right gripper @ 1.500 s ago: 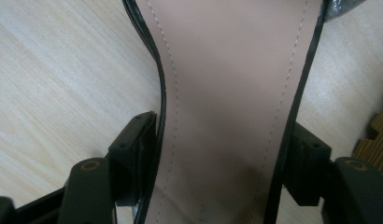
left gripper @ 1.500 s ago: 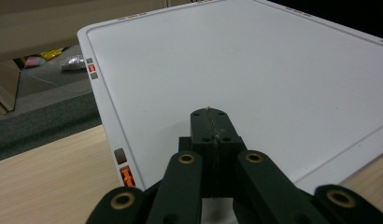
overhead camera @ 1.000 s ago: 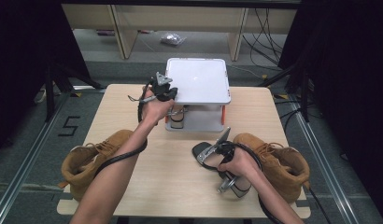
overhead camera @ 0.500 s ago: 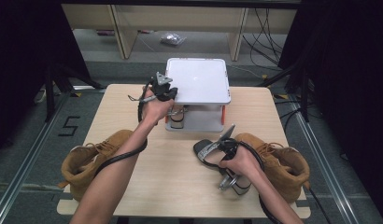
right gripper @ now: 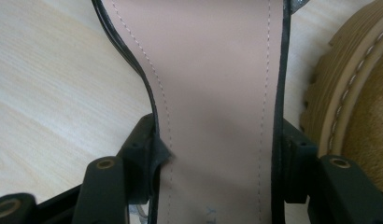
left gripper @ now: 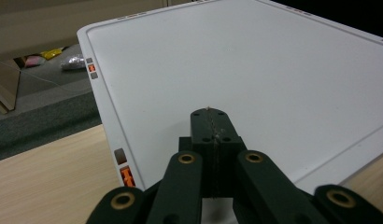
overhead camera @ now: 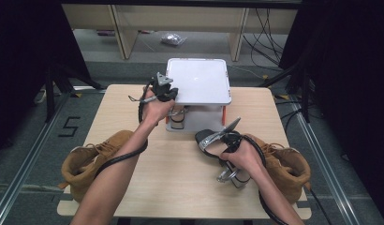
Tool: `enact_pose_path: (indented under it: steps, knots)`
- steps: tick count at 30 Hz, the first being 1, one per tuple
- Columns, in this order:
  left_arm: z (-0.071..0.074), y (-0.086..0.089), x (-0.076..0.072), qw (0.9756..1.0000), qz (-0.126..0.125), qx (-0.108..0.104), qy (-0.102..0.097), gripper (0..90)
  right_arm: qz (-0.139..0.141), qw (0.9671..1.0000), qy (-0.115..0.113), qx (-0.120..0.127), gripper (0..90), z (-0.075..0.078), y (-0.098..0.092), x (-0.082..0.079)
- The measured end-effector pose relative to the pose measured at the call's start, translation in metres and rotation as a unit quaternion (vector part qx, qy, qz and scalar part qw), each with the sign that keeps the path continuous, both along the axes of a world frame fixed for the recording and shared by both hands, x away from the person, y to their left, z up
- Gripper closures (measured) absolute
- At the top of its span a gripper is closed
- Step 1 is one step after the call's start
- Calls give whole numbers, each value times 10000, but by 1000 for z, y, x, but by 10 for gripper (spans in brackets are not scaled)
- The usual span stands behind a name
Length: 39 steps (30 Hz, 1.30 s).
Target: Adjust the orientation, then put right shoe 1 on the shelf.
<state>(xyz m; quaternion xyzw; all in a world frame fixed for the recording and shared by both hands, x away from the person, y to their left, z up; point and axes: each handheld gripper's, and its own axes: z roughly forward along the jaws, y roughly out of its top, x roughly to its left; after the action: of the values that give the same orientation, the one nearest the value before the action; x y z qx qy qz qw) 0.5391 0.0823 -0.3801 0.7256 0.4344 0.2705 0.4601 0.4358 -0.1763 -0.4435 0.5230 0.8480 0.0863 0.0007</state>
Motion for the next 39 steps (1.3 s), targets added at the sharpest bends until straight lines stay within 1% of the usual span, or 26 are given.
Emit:
enact_pose_path:
  steps: [2, 3, 4, 5, 6, 7, 8, 9, 13, 14, 17, 18, 19, 21, 22, 25, 26, 27, 30, 31, 32, 33, 34, 35, 38, 39]
  knots:
    - [0, 0, 0, 10000, -3, 8, 5, 894, -62, 9999, -121, -19, 436, 1, 1, 1]
    - [0, -3, -1, 9997, -107, -170, 113, 894, -2, 9999, -122, -25, 436, 2, 1, 2]
    - [0, 0, 0, 10000, -29, 1, 21, 894, 43, 9998, -183, 22, 437, 3, 1, 4]
    - [1, 0, 0, 10000, -2, 42, 12, 895, -117, 9998, -126, 33, 436, 4, 3, 4]
    - [1, 1, 1, 10000, -10, 24, 12, 894, 14, 9998, -208, 40, 437, 4, 2, 7]
    - [0, 0, 1, 10000, -28, -16, 37, 894, -199, 9996, -201, 64, 437, 6, 5, 7]
    - [0, 0, 1, 10000, -24, -13, 32, 895, -225, 9995, -181, 82, 437, 7, 6, 9]
    - [1, 1, 1, 10000, -18, 4, 27, 895, -304, 9991, -267, 84, 437, 7, 7, 10]
    - [1, 0, 1, 10000, -18, 0, 29, 894, -467, 9985, -250, 147, 436, 7, 9, 18]
    - [1, 0, 1, 10000, -21, 5, 30, 895, -541, 9981, -268, 95, 437, 7, 9, 21]
    - [1, 1, 1, 10000, -28, 3, 35, 894, -632, 9976, -278, 96, 437, 6, 10, 26]
    - [1, 1, 1, 10000, -28, 5, 32, 895, -695, 9970, -343, 80, 436, 6, 10, 28]
    - [1, 0, 1, 10000, -22, 2, 27, 895, -721, 9969, -306, 91, 436, 6, 10, 29]
    - [1, 0, 1, 10000, -26, 17, 28, 894, -881, 9953, -283, 279, 436, 6, 10, 34]
    - [1, 0, 1, 10000, -26, 18, 48, 894, -994, 9943, -345, 162, 437, 6, 12, 34]
    - [1, 0, 2, 10000, -20, 6, 63, 894, -1136, 9924, -443, 159, 437, 6, 15, 39]
    - [1, 0, 2, 10000, -17, 6, 64, 895, -1223, 9914, -408, 209, 436, 6, 16, 41]
    - [1, 0, 2, 10000, -13, 11, 61, 895, -1273, 9907, -452, 190, 436, 5, 17, 42]
    - [1, 0, 2, 10000, -17, 14, 47, 895, -1420, 9880, -525, 291, 436, 2, 20, 46]
    - [1, 0, 2, 10000, -15, 12, 44, 894, -1429, 9882, -463, 302, 436, 2, 21, 48]
    - [1, 0, 2, 10000, -21, 18, 39, 894, -1442, 9879, -508, 265, 436, 0, 22, 51]
    - [1, 1, 2, 10000, -36, 61, 54, 895, -1556, 9865, -457, 239, 436, -1, 23, 52]
    - [1, 1, 2, 10000, -33, 63, 54, 895, -1479, 9876, -488, 218, 436, -2, 24, 54]
    - [1, 1, 2, 10000, -31, 67, 51, 894, -1609, 9855, -488, 216, 436, -3, 26, 55]
    - [1, 0, 2, 10000, -21, 27, 51, 895, -1708, 9837, -486, 294, 436, -6, 26, 58]
    - [1, 0, 2, 10000, -20, 30, 49, 895, -1773, 9828, -465, 232, 436, -8, 27, 59]
